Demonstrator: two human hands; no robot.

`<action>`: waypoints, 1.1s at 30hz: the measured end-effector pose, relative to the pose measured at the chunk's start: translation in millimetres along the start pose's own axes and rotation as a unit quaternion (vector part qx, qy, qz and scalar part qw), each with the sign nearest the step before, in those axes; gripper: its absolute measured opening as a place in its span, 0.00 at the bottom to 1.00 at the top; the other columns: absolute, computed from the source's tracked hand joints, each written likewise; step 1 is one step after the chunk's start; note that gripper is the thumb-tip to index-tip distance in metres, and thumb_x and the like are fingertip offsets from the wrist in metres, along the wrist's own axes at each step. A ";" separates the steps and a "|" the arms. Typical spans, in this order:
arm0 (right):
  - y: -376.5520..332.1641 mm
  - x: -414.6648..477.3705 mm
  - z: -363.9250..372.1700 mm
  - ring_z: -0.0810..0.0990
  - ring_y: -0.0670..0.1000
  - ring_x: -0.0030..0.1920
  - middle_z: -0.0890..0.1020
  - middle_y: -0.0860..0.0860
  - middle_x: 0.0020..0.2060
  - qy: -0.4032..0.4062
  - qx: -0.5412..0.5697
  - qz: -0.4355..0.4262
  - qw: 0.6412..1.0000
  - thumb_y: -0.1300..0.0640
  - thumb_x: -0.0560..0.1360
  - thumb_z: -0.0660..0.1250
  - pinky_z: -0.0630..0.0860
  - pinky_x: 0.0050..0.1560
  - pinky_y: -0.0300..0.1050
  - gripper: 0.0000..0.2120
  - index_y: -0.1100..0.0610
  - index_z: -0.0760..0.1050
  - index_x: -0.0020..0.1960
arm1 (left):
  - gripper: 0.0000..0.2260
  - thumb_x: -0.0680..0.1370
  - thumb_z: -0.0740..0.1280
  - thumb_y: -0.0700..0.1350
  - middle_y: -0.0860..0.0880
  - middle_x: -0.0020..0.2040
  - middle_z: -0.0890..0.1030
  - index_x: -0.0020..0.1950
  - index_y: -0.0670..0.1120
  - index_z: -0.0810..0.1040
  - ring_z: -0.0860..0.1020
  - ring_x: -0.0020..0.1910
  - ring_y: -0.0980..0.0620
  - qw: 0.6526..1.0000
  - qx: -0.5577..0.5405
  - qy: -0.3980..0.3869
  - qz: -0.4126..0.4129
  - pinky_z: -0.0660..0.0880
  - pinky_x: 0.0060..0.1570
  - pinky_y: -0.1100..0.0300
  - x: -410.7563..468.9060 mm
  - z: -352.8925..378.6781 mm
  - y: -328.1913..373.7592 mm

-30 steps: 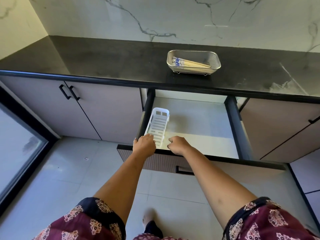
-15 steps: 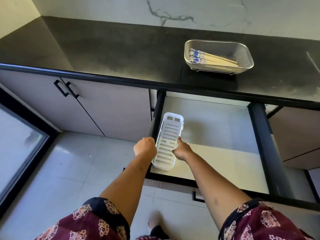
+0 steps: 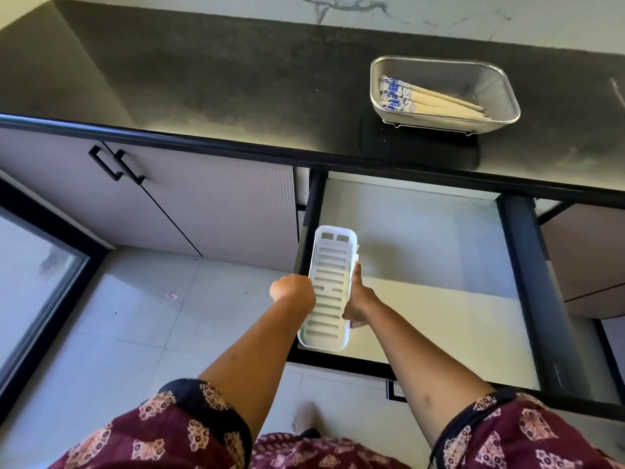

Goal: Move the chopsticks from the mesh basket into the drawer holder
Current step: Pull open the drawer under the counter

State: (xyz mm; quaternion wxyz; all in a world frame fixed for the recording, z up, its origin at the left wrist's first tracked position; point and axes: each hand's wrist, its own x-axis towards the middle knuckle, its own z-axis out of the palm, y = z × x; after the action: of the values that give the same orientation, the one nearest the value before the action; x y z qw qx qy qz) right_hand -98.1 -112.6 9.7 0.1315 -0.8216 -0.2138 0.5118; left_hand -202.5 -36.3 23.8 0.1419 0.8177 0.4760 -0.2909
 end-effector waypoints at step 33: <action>-90.3 -61.3 -153.3 0.75 0.59 0.63 0.76 0.57 0.65 0.178 -0.103 -0.221 0.953 0.56 0.77 0.65 0.70 0.57 0.48 0.24 0.55 0.66 0.72 | 0.11 0.76 0.62 0.42 0.45 0.54 0.80 0.56 0.46 0.79 0.79 0.53 0.43 0.936 -0.221 0.247 0.119 0.77 0.50 0.53 -2.8 -205.8 78.5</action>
State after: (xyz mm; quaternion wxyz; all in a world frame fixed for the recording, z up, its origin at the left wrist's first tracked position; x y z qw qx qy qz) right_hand -3.8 -63.0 164.8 0.1925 -0.8406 -0.4147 0.2905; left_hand -65.8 26.7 184.7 0.2306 0.8623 0.4478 0.0519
